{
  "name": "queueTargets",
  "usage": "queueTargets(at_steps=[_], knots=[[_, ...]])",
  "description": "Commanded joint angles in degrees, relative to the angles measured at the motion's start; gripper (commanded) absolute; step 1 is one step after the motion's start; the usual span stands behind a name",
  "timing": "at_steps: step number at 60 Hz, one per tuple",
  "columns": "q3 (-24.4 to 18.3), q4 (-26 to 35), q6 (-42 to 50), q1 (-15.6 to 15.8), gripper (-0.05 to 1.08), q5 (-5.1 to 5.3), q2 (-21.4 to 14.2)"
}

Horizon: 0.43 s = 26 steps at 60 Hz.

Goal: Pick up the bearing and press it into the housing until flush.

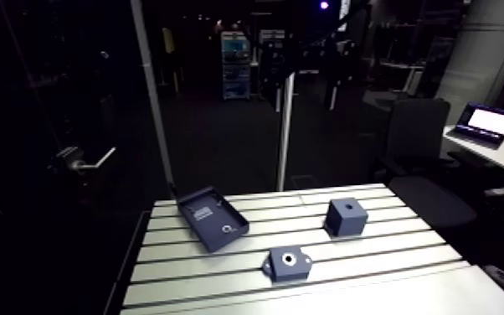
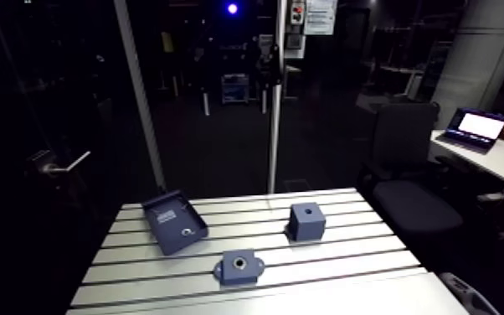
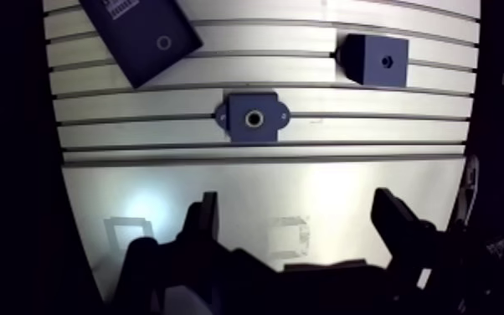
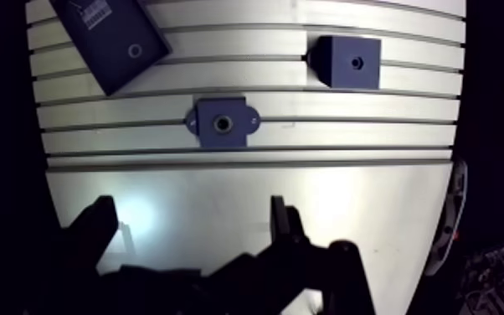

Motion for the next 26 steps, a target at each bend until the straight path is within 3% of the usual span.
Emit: queueTargets(at_steps=[1, 26], knots=[[0.01, -0.94, 0.24, -0.07, 0.0, 0.32, -0.13], [0.18, -1.05, 0.24, 0.04, 0.0, 0.32, -0.2]])
